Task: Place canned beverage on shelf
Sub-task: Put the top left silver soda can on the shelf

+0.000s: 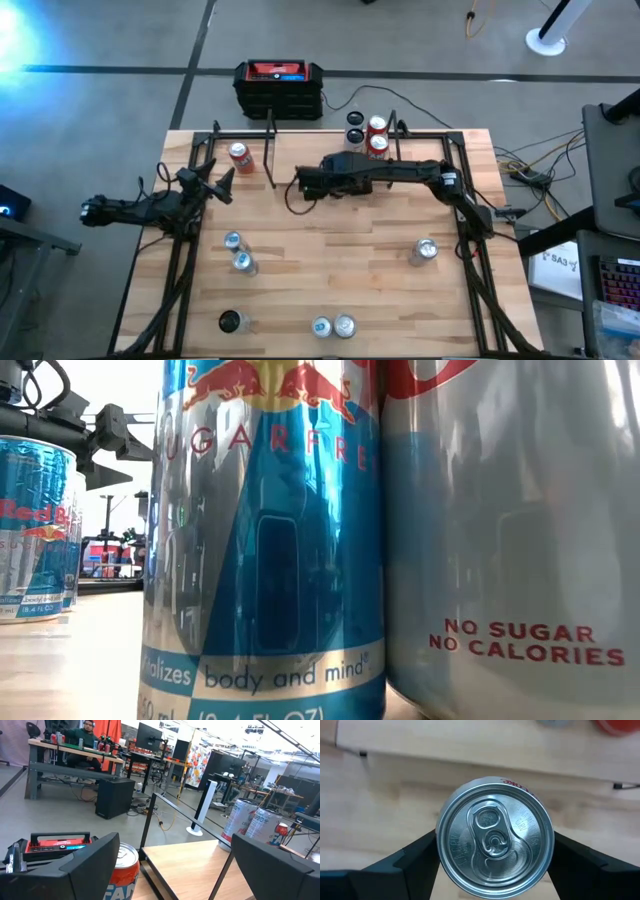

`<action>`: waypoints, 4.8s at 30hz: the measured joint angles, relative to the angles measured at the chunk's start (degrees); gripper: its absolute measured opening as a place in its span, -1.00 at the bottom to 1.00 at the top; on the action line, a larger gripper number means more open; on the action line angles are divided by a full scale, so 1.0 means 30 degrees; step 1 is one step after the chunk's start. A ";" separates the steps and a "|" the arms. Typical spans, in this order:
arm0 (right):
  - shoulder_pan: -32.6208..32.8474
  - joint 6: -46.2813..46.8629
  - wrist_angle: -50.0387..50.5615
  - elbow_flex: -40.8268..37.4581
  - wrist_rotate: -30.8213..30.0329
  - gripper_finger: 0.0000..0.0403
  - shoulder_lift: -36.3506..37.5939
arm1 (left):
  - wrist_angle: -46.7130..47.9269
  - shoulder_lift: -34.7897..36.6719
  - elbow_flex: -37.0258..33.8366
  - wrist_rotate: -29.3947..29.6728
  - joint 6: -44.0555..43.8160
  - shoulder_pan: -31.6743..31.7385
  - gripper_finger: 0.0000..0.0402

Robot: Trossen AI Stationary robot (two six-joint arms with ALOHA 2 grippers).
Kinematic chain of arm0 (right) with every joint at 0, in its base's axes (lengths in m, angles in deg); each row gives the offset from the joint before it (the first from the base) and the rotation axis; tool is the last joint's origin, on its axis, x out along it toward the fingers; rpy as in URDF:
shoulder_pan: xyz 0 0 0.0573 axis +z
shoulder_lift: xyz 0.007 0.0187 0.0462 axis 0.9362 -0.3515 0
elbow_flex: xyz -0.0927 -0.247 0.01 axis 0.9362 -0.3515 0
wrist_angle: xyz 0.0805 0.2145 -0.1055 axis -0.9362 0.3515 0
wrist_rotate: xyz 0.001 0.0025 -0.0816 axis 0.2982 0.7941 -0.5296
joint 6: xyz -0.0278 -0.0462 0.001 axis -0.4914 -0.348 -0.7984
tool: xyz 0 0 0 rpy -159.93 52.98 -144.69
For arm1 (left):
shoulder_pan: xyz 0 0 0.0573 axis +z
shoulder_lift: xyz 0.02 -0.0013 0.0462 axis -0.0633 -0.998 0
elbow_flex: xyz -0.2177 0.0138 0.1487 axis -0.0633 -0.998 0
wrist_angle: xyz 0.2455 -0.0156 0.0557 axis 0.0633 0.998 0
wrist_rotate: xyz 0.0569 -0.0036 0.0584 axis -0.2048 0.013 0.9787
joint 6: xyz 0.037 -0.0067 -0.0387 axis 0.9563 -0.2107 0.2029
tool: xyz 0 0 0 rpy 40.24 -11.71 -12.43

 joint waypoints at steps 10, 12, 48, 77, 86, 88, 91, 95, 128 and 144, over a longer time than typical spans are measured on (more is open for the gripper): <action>-0.2178 -0.0252 -0.1429 0.0007 0.0147 0.47 -0.0448 | -0.0003 -0.0003 0.0000 -0.0004 0.0000 -0.0007 0.84; -0.2450 -0.0537 -0.1583 0.0007 0.0190 0.47 -0.0455 | 0.0000 -0.0002 0.0000 0.0000 0.0000 -0.0001 0.84; -0.2946 -0.3546 -0.3301 -0.0007 -0.1304 0.68 -0.1286 | 0.0000 0.0004 0.0006 0.0000 -0.0002 -0.0006 0.84; -0.0220 0.0223 -0.3124 -0.1549 -0.8770 0.83 -0.1257 | 0.0000 0.0002 0.0000 0.0000 0.0001 -0.0001 0.84; 0.0282 0.1020 -0.4320 -0.2888 -1.0750 0.83 -0.1257 | 0.0000 0.0004 0.0000 0.0000 -0.0003 0.0000 0.84; 0.0317 0.0998 -0.4856 -0.3146 -1.1057 0.83 -0.1257 | -0.0007 -0.0001 0.0000 0.0000 0.0001 -0.0006 0.84; 0.0318 0.0993 -0.5443 -0.3596 -1.1374 0.83 -0.1257 | -0.0003 0.0000 0.0000 0.0000 0.0003 -0.0001 0.84; 0.0318 0.1005 -0.5790 -0.4064 -1.1709 0.83 -0.1257 | -0.0006 0.0002 0.0000 0.0000 -0.0003 0.0000 0.84; -0.0074 0.0605 -0.7709 -0.5428 -1.3274 0.42 -0.1293 | 0.0000 0.0004 0.0000 0.0000 -0.0003 -0.0007 0.84; -0.1038 -0.0425 -0.9058 -0.5428 -1.3253 0.50 -0.1293 | 0.0000 0.0004 0.0000 0.0000 -0.0003 0.0000 0.84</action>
